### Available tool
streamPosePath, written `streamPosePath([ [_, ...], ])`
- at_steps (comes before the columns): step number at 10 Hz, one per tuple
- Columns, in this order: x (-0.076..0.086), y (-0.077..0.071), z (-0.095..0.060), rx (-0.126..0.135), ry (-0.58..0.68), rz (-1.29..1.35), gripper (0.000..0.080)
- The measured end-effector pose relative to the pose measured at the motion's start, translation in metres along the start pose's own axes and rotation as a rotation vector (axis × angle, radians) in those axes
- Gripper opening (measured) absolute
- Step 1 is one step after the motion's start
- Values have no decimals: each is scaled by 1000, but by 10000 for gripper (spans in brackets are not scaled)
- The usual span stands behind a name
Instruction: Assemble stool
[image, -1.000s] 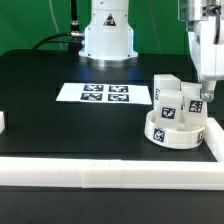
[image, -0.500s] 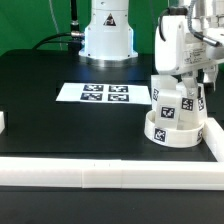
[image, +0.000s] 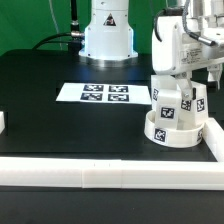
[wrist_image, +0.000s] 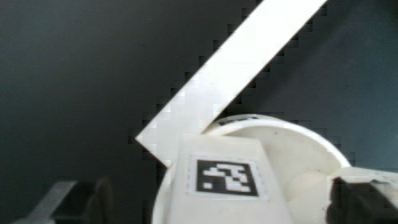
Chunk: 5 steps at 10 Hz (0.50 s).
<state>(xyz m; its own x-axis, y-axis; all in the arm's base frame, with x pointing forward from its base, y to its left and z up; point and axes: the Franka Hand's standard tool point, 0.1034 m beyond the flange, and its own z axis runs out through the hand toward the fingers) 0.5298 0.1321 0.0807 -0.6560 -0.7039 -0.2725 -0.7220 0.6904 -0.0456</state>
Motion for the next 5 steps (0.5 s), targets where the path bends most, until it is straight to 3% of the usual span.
streamPosePath([
  [2, -19, -1, -28, 1, -55, -39, 647],
  [5, -15, -2, -23, 7, -42, -231, 648],
])
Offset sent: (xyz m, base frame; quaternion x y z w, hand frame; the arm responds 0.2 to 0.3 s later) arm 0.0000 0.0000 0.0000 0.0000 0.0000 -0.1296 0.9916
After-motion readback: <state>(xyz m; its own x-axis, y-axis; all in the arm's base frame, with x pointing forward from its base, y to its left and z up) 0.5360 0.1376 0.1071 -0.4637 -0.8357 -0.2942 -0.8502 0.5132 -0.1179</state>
